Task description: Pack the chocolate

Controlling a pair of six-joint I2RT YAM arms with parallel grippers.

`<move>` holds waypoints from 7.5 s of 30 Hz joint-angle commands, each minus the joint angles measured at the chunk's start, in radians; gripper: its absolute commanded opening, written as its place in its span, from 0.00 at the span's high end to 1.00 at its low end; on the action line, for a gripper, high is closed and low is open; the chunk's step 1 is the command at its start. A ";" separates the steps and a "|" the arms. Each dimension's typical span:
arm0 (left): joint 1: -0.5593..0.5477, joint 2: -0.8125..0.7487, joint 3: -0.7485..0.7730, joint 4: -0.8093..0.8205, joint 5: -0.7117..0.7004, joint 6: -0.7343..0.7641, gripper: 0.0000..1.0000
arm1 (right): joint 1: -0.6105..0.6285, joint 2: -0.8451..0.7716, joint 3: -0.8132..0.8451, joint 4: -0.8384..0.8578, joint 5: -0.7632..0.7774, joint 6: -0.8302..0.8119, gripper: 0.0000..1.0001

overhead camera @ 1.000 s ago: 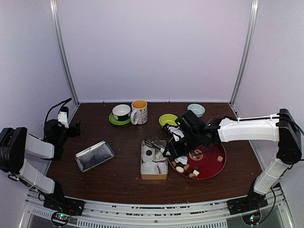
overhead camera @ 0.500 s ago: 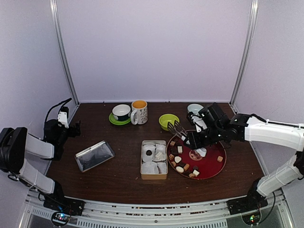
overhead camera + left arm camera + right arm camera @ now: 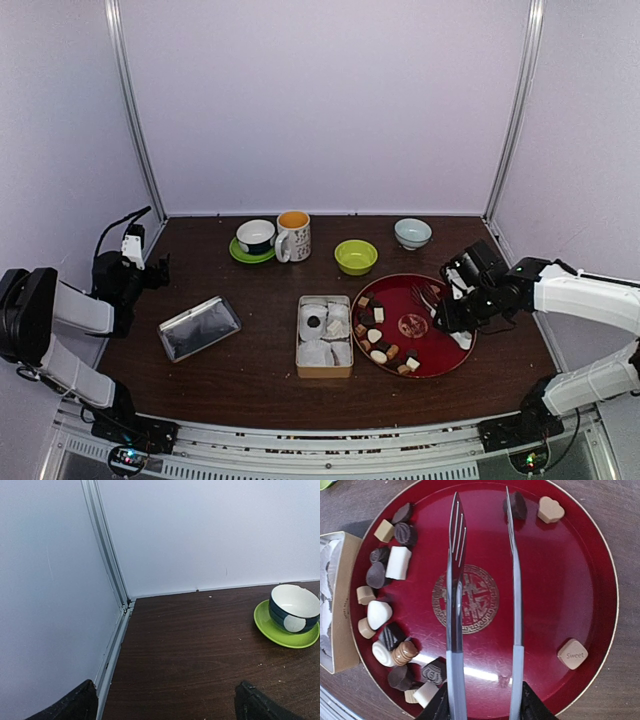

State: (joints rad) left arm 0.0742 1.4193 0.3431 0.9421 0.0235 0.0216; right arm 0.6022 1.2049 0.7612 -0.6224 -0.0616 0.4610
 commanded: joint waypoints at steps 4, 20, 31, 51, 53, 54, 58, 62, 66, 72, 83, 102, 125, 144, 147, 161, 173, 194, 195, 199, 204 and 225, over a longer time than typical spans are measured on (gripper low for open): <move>0.008 0.005 -0.006 0.054 0.010 0.010 0.02 | -0.083 0.022 -0.005 -0.022 0.039 0.003 0.59; 0.008 0.006 -0.006 0.055 0.010 0.010 0.02 | -0.130 0.106 0.067 -0.008 -0.056 -0.075 0.58; 0.008 0.004 -0.006 0.055 0.010 0.010 0.02 | -0.130 0.177 0.133 -0.030 -0.016 -0.111 0.58; 0.008 0.005 -0.006 0.055 0.010 0.010 0.02 | -0.131 0.326 0.198 -0.010 -0.017 -0.141 0.65; 0.008 0.006 -0.006 0.055 0.010 0.011 0.02 | -0.131 0.320 0.198 -0.011 -0.018 -0.142 0.69; 0.008 0.005 -0.006 0.055 0.010 0.011 0.02 | -0.131 0.313 0.197 -0.011 -0.020 -0.142 0.70; 0.008 0.006 -0.006 0.054 0.009 0.010 0.02 | -0.131 0.281 0.197 -0.016 -0.058 -0.159 0.77; 0.007 0.006 -0.006 0.055 0.010 0.009 0.02 | -0.129 0.225 0.178 -0.003 -0.143 -0.184 0.79; 0.008 0.006 -0.006 0.054 0.009 0.011 0.02 | -0.113 0.167 0.150 0.019 -0.341 -0.229 0.79; 0.007 0.006 -0.006 0.054 0.009 0.010 0.02 | -0.011 0.122 0.102 0.048 -0.575 -0.265 0.80; 0.007 0.006 -0.006 0.055 0.010 0.010 0.02 | 0.198 0.177 0.172 -0.006 -0.583 -0.306 0.80; 0.008 0.005 -0.006 0.055 0.010 0.010 0.02 | 0.284 0.187 0.178 -0.154 -0.506 -0.330 0.77; 0.007 0.006 -0.006 0.055 0.009 0.011 0.02 | 0.288 0.176 0.196 -0.158 -0.460 -0.328 0.62; 0.009 0.005 -0.006 0.055 0.010 0.011 0.02 | 0.166 -0.010 0.197 -0.299 -0.238 -0.212 0.63; 0.008 0.006 -0.006 0.055 0.009 0.010 0.02 | 0.166 0.022 0.213 -0.372 -0.210 -0.221 0.63; 0.007 0.006 -0.006 0.055 0.010 0.011 0.02 | 0.179 0.069 0.228 -0.376 -0.215 -0.213 0.61; 0.008 0.006 -0.006 0.055 0.010 0.011 0.02 | 0.222 0.132 0.271 -0.364 -0.165 -0.217 0.57; 0.008 0.006 -0.006 0.055 0.010 0.011 0.02 | 0.235 0.200 0.281 -0.425 -0.164 -0.271 0.57; 0.008 0.004 -0.006 0.055 0.010 0.011 0.02 | 0.234 0.208 0.284 -0.422 -0.159 -0.270 0.57; 0.009 0.006 -0.006 0.055 0.009 0.010 0.02 | 0.234 0.235 0.289 -0.405 -0.159 -0.271 0.61; 0.009 0.006 -0.006 0.054 0.010 0.010 0.02 | 0.234 0.225 0.302 -0.393 -0.154 -0.269 0.68; 0.008 0.006 -0.006 0.055 0.009 0.010 0.02 | 0.298 0.085 0.330 -0.275 -0.280 -0.250 0.72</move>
State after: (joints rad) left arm 0.0742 1.4193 0.3428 0.9421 0.0235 0.0216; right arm 0.8608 1.3163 1.0504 -0.9680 -0.2695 0.2108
